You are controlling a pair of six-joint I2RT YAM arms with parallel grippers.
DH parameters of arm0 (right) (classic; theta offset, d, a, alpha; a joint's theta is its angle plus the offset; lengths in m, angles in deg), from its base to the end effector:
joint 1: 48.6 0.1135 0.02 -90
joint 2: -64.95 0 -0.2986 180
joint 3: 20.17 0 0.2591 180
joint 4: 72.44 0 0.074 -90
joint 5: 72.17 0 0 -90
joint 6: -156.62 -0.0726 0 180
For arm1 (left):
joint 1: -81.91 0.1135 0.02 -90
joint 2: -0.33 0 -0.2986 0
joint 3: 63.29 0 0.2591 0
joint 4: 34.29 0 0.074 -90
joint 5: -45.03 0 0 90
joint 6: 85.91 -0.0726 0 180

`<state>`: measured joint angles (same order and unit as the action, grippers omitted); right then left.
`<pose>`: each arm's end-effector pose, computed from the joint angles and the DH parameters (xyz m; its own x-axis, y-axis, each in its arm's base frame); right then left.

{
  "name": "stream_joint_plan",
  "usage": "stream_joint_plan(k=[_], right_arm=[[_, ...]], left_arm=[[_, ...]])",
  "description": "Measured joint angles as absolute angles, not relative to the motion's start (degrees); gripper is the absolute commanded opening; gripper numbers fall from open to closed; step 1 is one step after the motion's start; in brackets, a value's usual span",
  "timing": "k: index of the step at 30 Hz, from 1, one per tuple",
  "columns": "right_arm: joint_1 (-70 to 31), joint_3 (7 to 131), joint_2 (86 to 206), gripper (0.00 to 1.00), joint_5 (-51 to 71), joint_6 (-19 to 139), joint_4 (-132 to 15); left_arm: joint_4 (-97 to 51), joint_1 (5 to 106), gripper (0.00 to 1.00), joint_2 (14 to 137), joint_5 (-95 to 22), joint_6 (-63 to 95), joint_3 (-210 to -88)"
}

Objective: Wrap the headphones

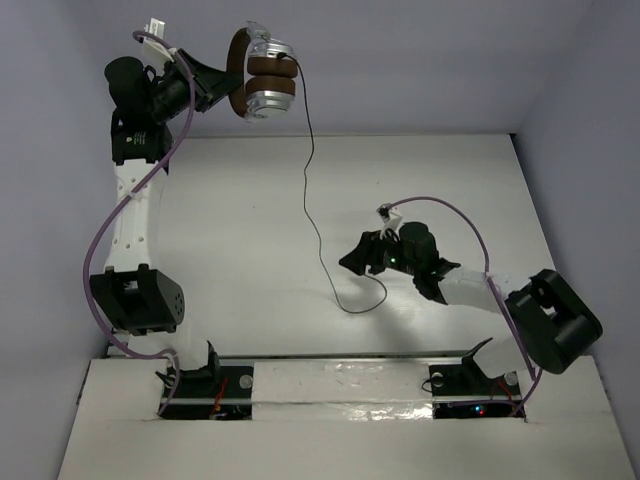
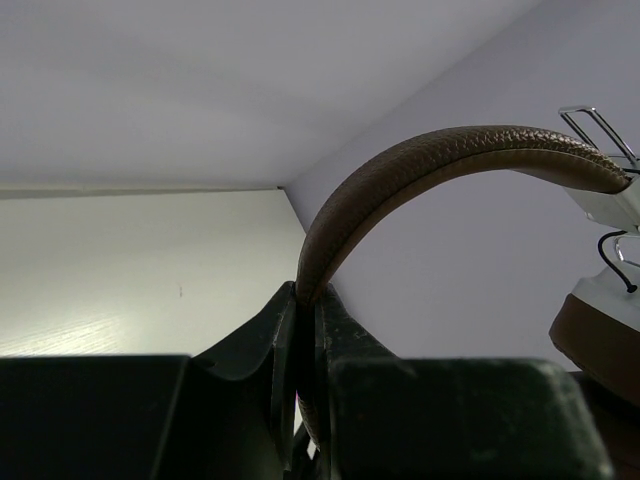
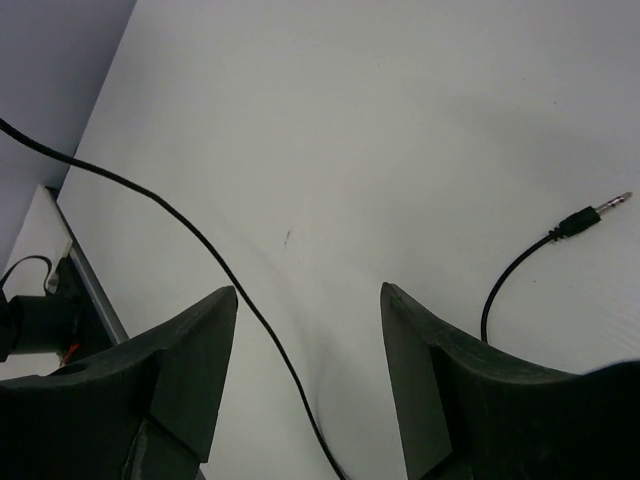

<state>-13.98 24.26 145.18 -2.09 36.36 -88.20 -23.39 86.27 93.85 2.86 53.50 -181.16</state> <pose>0.2436 0.1982 0.2075 -0.6455 0.1301 -0.7526 -0.5468 0.6093 0.5743 0.3967 -0.0237 0.5469 -0.3561 -0.5384 -0.7637 0.6106 0.4846 -0.6264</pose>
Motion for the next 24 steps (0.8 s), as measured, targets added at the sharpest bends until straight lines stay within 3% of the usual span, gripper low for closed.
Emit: stream_joint_plan(k=[6,14,24], right_arm=[[-13.59,23.15,146.27,0.61,-5.83,35.37,-90.54],[-12.87,23.7,145.29,0.77,-8.58,34.85,-93.05],[-7.58,29.25,158.67,0.65,-8.93,32.36,-94.19]], left_arm=[[-23.12,86.69,0.0,94.04,2.95,53.26,-181.18],[-23.12,87.26,0.0,94.07,2.75,53.22,-181.18],[-23.17,87.26,0.0,94.07,1.77,53.0,-181.16]])
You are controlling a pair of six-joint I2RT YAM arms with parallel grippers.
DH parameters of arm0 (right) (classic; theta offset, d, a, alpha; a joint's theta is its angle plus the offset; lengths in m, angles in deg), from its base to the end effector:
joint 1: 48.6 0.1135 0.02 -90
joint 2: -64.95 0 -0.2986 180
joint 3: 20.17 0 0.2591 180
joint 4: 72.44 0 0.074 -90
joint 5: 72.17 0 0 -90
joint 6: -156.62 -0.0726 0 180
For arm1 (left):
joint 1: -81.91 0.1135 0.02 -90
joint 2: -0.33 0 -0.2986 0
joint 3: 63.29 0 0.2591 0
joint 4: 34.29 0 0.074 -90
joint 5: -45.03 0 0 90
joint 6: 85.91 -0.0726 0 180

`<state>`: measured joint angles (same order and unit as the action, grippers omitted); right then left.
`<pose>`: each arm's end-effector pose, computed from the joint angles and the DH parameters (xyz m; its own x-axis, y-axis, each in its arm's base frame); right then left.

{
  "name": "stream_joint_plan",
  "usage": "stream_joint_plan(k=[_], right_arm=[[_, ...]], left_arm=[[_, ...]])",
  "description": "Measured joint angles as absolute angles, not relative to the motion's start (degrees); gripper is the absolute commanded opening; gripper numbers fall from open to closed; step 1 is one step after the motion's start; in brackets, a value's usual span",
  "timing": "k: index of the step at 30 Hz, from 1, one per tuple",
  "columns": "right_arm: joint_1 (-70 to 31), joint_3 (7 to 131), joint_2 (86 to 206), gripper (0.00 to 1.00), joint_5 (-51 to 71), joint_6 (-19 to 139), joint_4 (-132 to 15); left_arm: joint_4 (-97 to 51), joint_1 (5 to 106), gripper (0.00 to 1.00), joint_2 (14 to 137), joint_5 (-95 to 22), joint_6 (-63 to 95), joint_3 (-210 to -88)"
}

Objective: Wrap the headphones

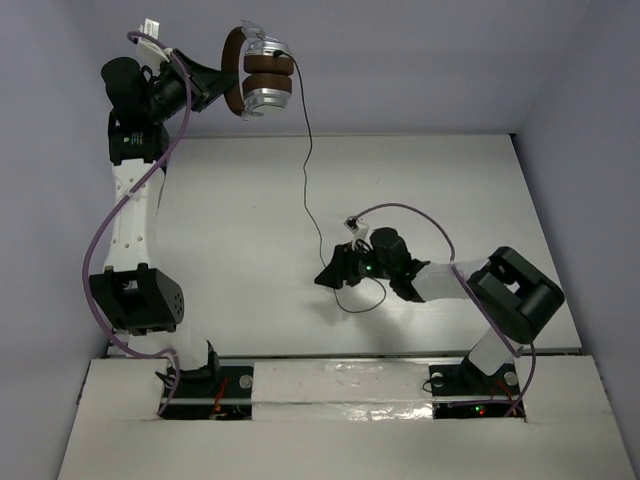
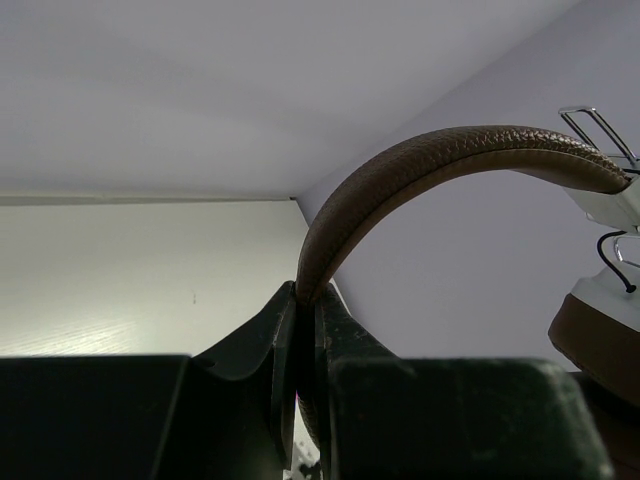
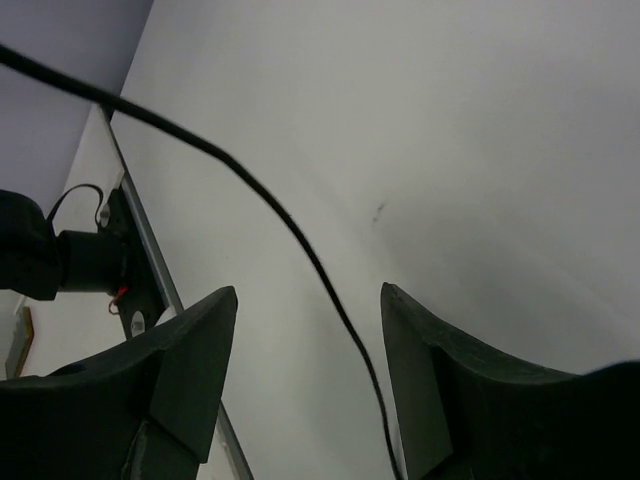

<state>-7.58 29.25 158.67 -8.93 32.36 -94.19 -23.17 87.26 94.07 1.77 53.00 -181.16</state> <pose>0.2449 0.2564 0.1773 -0.7457 0.0176 -0.6661 -0.5808 0.4729 0.6626 0.3997 -0.0157 0.5452 -0.3370 -0.5503 -0.7639 0.5913 0.5078 -0.6266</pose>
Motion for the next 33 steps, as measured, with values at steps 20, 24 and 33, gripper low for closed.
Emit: stream_joint_plan(k=[20,24,33], right_arm=[[2.69,35.76,151.12,0.0,4.9,34.52,-76.15],[2.95,42.97,145.11,0.0,14.06,38.02,-61.86],[3.28,57.03,144.74,0.0,27.77,43.31,-41.16]], left_arm=[[-26.05,87.65,0.0,91.27,-14.58,52.1,-162.41],[-28.44,88.07,0.0,89.3,-22.91,52.65,-150.65],[-31.82,85.97,0.0,84.93,-31.89,53.33,-134.78]])
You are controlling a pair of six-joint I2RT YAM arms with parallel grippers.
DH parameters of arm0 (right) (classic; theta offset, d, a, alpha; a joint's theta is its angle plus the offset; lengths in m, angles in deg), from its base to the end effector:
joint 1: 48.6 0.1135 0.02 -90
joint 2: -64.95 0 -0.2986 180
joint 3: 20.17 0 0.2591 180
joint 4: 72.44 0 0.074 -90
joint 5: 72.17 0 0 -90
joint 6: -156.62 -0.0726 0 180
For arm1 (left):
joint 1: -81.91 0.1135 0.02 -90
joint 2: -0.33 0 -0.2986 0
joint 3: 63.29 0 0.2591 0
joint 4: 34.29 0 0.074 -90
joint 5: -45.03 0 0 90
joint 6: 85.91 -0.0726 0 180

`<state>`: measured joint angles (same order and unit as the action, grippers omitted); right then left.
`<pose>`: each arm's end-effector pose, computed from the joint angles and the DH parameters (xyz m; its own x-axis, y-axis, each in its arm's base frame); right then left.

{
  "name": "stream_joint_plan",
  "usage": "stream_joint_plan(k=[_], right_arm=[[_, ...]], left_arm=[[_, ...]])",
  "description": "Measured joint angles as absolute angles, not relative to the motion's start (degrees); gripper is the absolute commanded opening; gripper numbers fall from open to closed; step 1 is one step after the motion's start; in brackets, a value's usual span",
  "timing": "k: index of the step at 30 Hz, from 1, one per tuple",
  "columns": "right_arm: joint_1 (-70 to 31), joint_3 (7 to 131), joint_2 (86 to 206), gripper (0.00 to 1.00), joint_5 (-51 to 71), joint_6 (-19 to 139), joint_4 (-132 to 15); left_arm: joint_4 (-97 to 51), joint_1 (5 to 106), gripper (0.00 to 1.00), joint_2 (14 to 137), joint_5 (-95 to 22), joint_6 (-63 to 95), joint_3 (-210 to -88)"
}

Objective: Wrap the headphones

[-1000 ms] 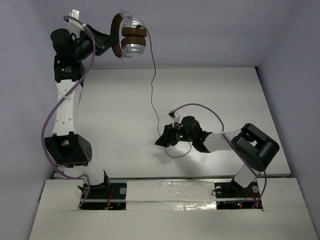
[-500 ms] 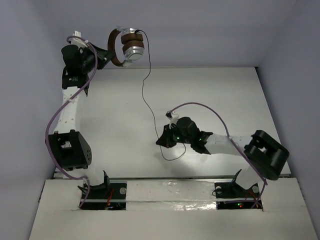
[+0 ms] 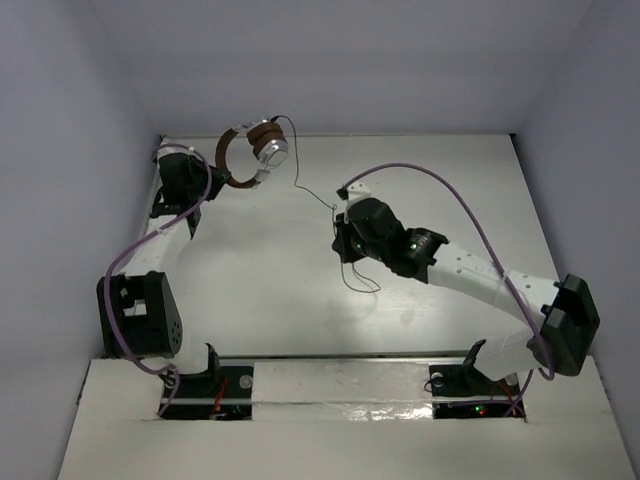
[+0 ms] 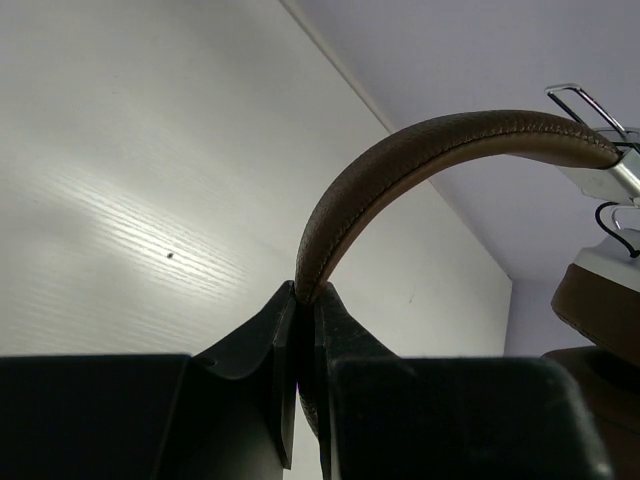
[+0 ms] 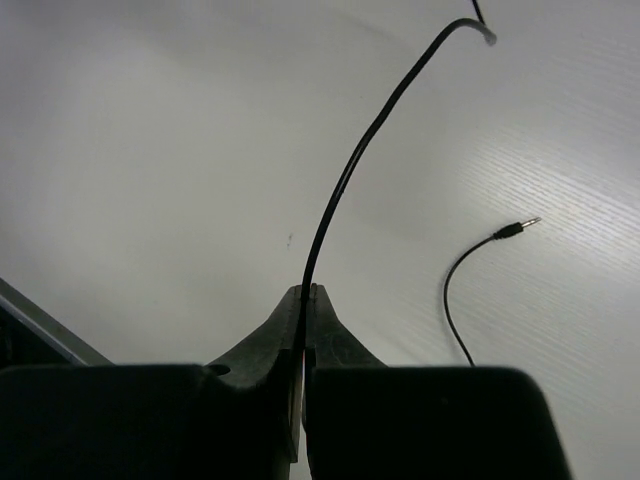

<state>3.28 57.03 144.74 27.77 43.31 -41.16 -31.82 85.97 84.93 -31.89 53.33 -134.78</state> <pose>0.2239 0.2650 0.3146 -0.5876 -0.1174 -0.8006 -0.4943 0.8355 0.2402 0.3838 0.0108 0.3131 -0.2874 -0.7601 -0.5829 -0.1060 0.6300 -0.7693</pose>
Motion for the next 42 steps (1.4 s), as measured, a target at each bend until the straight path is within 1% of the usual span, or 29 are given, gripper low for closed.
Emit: stream_joint_plan(k=[7,10,18,22,26,31,35,39,42], right_arm=[[7.54,73.6,151.52,0.0,28.42,49.69,-29.79],[8.7,79.58,152.55,0.0,28.62,51.76,-26.04],[8.77,92.59,153.11,0.0,33.38,56.24,-18.78],[8.77,96.72,154.29,0.0,36.7,58.32,-17.64],[7.94,97.86,155.45,0.0,40.42,60.4,-17.34],[4.16,96.57,155.23,0.0,43.55,61.08,-17.47],[2.58,90.93,150.29,0.0,42.43,60.68,-18.41],[1.82,89.09,145.94,0.0,43.15,60.75,-19.83],[-1.61,87.3,144.26,0.0,43.37,60.9,-22.87]], left_arm=[[-32.72,74.3,0.0,82.85,-39.54,47.91,-134.45],[-32.15,70.23,0.0,82.98,-41.48,44.98,-134.45],[-30.45,63.39,0.0,85.3,-48.04,38.49,-134.45],[-29.55,60.33,0.0,86.72,-49.79,35.78,-134.43],[-30.08,58.6,0.0,86.72,-49.92,34.55,-133.03],[-28.79,58.51,0.0,86.7,-50.38,33.96,-131.37],[-28.26,58.54,0.0,86.7,-51.12,33.9,-131.41],[-28.33,58.67,0.0,86.7,-50.99,33.9,-131.46],[-28.2,58.67,0.0,86.35,-50.77,33.87,-131.46]])
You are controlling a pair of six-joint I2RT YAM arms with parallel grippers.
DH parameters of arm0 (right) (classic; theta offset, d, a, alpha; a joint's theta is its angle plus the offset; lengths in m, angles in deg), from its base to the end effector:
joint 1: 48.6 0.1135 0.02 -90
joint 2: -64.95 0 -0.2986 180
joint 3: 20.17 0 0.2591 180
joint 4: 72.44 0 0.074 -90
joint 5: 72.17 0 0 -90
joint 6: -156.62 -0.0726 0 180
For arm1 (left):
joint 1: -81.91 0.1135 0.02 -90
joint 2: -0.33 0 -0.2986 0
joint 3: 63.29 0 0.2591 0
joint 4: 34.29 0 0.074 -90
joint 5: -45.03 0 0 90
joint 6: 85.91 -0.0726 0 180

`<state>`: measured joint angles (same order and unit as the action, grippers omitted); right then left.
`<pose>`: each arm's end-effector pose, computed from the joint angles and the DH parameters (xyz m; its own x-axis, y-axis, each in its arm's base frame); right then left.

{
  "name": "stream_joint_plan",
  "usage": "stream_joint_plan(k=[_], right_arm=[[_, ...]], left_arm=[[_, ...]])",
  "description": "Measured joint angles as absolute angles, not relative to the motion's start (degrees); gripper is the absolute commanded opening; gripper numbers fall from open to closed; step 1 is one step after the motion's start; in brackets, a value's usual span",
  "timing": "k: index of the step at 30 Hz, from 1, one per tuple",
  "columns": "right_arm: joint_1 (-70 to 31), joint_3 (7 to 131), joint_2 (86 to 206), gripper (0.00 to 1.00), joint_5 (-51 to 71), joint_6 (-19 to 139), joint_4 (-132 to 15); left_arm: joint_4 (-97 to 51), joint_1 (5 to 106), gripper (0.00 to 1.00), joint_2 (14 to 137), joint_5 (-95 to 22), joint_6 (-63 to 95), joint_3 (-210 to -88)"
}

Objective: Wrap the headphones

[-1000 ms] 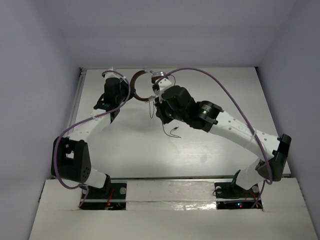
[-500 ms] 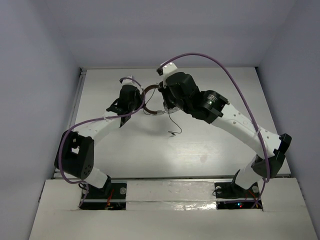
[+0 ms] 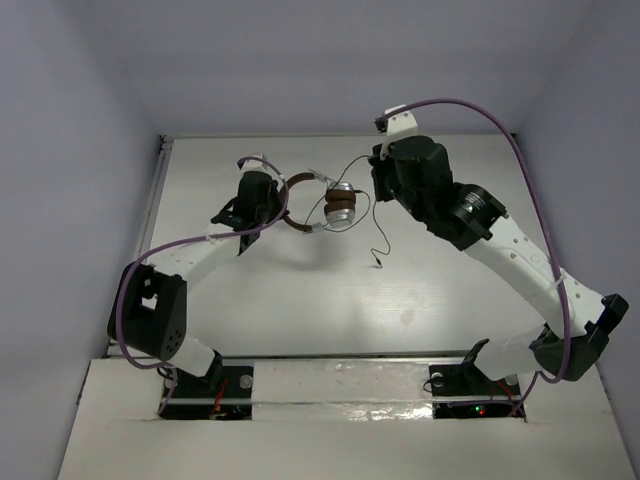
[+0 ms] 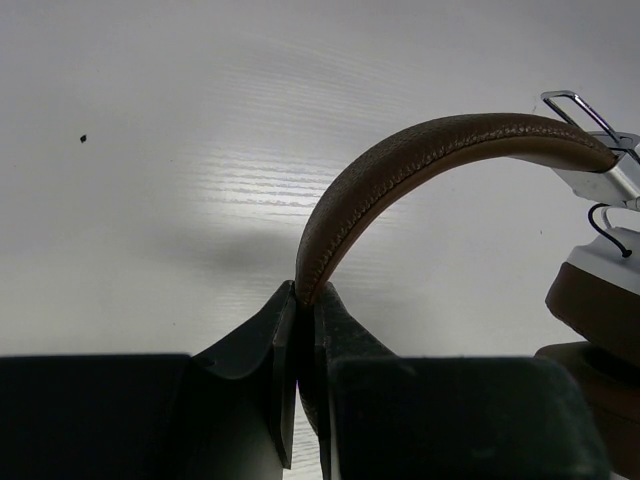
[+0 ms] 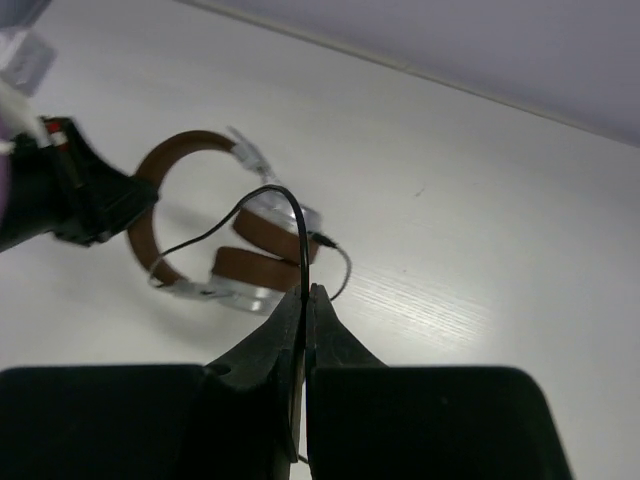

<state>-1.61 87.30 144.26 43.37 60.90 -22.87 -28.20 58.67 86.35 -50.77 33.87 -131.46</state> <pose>0.2432 0.2148 0.4783 -0.2862 -0.1750 -0.9420 -0.3592 0.9311 -0.0638 0.3516 -0.1430 0.2726 -0.4764 -0.3332 -0.8136 0.0819 0.9046 -0.4184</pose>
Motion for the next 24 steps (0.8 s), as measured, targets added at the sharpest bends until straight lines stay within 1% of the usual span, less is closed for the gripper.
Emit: stream_joint_plan(k=[6,13,18,24], right_arm=[[-9.26,84.48,144.79,0.0,42.69,61.97,-27.54],[-11.86,84.13,147.71,0.0,39.76,63.26,-33.12],[-14.31,84.02,150.53,0.0,37.49,63.28,-36.57],[-19.08,78.62,150.8,0.0,34.1,60.59,-41.86]], left_arm=[[-26.62,58.73,0.0,82.59,-48.5,33.0,-131.46],[-24.83,58.75,0.0,79.77,-40.41,30.75,-132.97],[-21.88,58.78,0.0,78.33,-37.79,29.79,-132.99],[-19.85,60.57,0.0,74.24,-34.07,29.66,-133.64]])
